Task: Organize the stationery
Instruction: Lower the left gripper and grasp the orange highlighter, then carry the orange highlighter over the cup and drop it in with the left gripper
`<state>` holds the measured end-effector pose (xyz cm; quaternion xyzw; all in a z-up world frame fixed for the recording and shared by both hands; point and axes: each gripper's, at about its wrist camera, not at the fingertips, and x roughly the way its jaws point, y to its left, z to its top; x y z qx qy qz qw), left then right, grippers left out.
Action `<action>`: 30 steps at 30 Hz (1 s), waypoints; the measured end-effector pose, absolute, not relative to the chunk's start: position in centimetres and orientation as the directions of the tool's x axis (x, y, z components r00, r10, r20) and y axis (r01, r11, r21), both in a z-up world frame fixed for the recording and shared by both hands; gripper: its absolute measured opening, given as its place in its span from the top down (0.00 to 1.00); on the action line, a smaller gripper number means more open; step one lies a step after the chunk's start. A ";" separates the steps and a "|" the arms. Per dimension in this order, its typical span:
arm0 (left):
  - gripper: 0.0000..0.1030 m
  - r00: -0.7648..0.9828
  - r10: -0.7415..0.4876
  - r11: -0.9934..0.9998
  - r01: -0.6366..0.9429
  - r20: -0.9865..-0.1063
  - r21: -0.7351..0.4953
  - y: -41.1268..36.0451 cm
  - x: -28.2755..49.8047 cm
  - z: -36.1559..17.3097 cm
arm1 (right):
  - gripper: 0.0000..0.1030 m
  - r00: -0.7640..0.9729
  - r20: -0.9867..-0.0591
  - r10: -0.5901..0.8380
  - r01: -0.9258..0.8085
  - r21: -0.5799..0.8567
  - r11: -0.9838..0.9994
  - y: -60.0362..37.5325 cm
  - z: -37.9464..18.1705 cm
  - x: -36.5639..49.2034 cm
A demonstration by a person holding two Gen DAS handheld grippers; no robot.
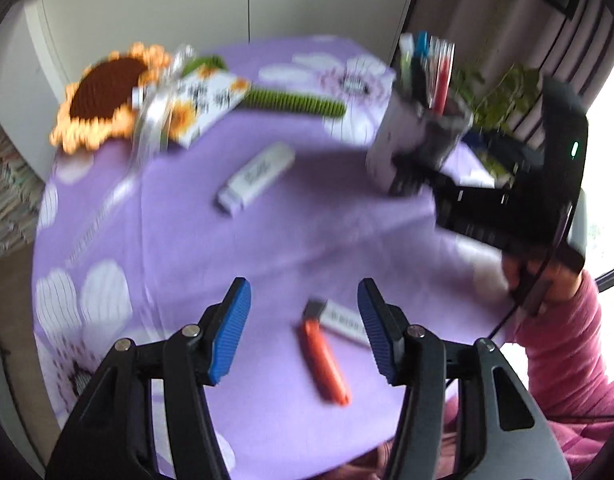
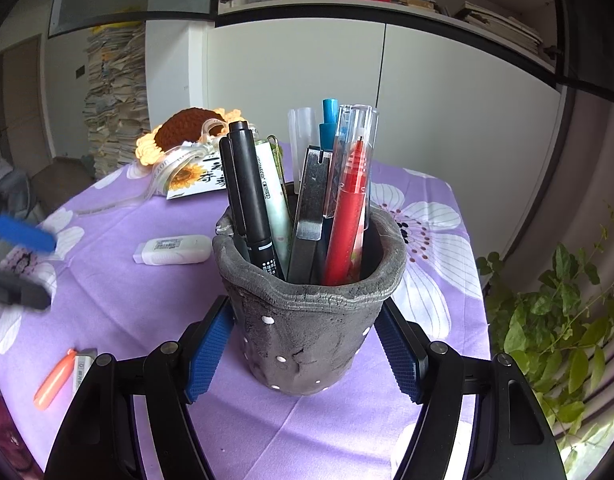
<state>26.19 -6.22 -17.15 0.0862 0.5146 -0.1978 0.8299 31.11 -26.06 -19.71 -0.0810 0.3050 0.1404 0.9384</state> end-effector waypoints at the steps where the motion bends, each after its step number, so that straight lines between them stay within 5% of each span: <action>1: 0.48 0.375 -0.231 0.908 0.414 -0.898 -0.061 -6.2 25.9 -17.8 | 0.30 0.776 -0.594 0.212 -0.312 -0.069 0.948 -26.0 -19.7 31.1; 10: 0.68 0.283 -0.175 0.919 0.390 -0.943 -0.053 -6.6 25.9 -21.0 | 0.30 0.783 -0.589 0.197 -0.303 -0.086 0.949 -25.6 -19.7 30.6; 19: 0.70 0.281 -0.134 0.924 0.382 -0.950 -0.017 -7.4 26.9 -21.2 | 0.30 0.786 -0.582 0.207 -0.304 -0.073 0.950 -25.7 -19.5 30.5; 25: 0.89 0.219 -0.188 0.920 0.381 -0.957 -0.094 -7.9 27.9 -21.5 | 0.30 0.791 -0.576 0.208 -0.303 -0.073 0.950 -25.7 -19.5 30.4; 30: 0.89 0.222 -0.192 0.920 0.381 -0.956 -0.096 -7.9 28.0 -21.6 | 0.30 0.791 -0.574 0.212 -0.304 -0.069 0.950 -25.7 -19.5 30.3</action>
